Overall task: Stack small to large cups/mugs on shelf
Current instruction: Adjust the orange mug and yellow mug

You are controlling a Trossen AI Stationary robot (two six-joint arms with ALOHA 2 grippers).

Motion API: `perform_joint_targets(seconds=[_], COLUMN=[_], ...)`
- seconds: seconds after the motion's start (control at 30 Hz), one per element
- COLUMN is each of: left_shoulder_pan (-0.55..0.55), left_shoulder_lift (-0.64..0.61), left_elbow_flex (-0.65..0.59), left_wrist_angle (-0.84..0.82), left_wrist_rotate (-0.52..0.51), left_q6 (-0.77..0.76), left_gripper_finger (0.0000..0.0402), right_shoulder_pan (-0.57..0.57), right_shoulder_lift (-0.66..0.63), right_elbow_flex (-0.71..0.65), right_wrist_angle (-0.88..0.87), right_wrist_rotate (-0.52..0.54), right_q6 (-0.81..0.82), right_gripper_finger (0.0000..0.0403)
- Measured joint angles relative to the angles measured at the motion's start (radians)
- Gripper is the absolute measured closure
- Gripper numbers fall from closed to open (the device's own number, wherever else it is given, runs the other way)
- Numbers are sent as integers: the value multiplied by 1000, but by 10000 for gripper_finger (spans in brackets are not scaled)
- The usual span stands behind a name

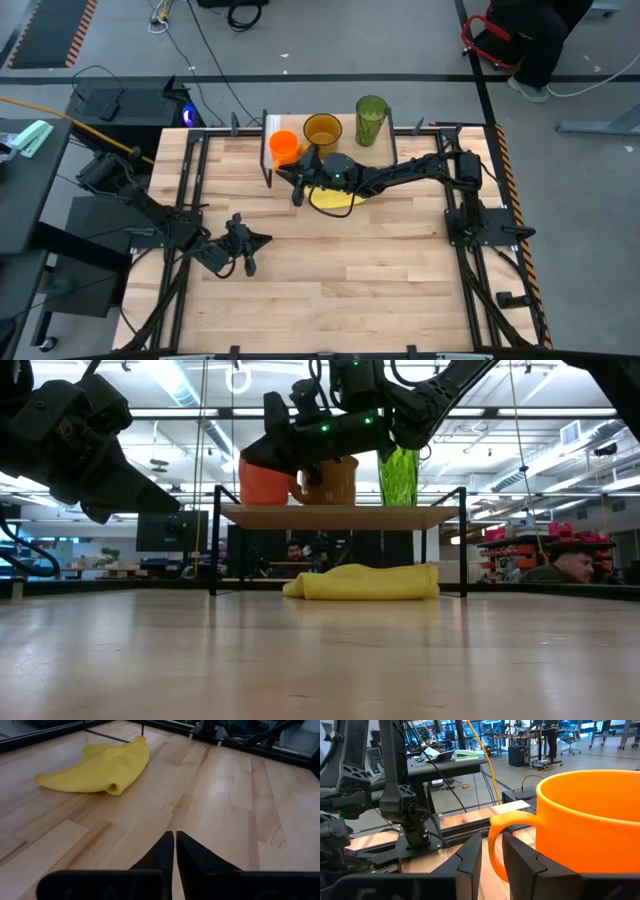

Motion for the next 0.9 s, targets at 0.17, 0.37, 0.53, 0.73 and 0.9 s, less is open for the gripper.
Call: perform_joint_targets(seconds=[0.17, 0.37, 0.53, 0.73, 0.9], left_shoulder_pan=[0, -1, -1, -1, -1], left_shoulder_lift=[0, 0, 0, 0, 0], left_elbow_flex=[0, 0, 0, 0, 0], left_wrist_angle=[0, -7, -19, -45, -44], left_wrist_rotate=[0, 0, 0, 0, 0], left_q6=[0, -1, -22, -47, -53], left_gripper_finger=[378, 383, 375, 374, 382], right_shoulder_pan=[1, 13, 21, 50, 82], right_shoulder_lift=[0, -1, -58, -157, -227], right_elbow_flex=[0, 0, -1, -1, -1], right_wrist_angle=[0, -1, -95, -264, -380], right_wrist_rotate=[0, 3, 13, 77, 155], right_q6=[0, -23, -50, -79, -118], right_gripper_finger=[318, 318, 318, 318, 318])
